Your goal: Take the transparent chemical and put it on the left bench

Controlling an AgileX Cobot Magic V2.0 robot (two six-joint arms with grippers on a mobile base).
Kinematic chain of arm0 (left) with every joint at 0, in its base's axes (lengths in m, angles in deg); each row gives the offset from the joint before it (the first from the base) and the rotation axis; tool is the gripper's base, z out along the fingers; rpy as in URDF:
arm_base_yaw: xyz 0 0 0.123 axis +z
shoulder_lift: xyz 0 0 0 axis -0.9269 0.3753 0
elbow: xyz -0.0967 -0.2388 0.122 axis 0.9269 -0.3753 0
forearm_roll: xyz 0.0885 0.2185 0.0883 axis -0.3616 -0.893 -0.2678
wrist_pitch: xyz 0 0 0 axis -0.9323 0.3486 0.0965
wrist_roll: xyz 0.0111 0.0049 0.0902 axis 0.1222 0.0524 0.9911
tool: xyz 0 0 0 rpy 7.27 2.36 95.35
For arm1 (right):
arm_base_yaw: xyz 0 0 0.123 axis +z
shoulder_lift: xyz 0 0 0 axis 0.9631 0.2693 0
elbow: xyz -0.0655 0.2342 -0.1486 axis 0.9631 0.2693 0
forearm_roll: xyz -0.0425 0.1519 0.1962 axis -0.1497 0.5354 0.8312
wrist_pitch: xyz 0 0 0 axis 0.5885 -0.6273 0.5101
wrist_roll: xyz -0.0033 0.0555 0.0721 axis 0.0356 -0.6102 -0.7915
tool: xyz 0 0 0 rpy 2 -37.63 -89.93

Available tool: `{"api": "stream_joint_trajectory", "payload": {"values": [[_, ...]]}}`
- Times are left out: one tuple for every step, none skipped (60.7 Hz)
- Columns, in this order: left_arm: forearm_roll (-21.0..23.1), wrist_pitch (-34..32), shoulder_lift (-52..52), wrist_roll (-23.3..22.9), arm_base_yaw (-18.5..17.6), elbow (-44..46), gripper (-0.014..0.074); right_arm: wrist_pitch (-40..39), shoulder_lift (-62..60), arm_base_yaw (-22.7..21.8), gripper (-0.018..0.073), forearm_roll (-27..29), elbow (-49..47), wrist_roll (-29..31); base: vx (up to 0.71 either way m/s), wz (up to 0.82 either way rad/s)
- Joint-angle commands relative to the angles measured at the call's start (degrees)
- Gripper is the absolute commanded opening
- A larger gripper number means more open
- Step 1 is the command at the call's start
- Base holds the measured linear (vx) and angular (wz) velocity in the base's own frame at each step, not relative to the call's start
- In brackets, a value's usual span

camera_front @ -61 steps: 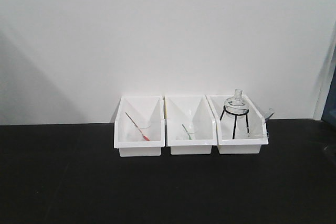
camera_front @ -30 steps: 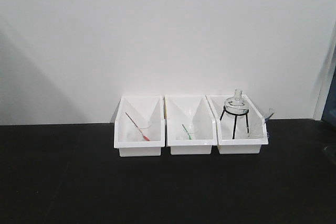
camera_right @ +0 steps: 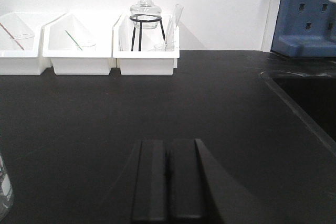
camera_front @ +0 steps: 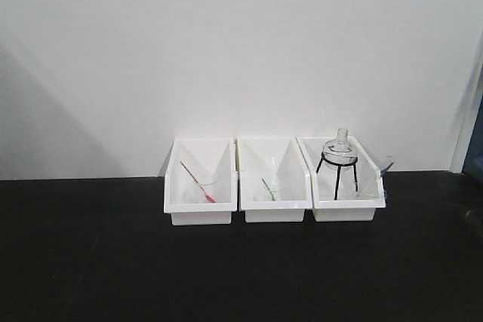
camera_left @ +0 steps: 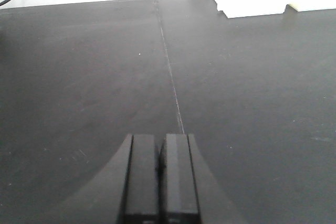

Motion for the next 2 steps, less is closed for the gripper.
{"api": "stream_joint_trajectory", "payload": {"values": [[0.0, -4.5, -1.1, -0.4, -0.1, -0.9, -0.0004, -4.4, -0.8, -0.3, -0.0007, -0.6, 0.4, 0.0, 0.00, 0.00], [0.0, -4.5, -1.1, -0.4, -0.1, -0.9, -0.0004, -4.4, -0.8, -0.3, -0.0007, -0.6, 0.4, 0.0, 0.00, 0.00]]}}
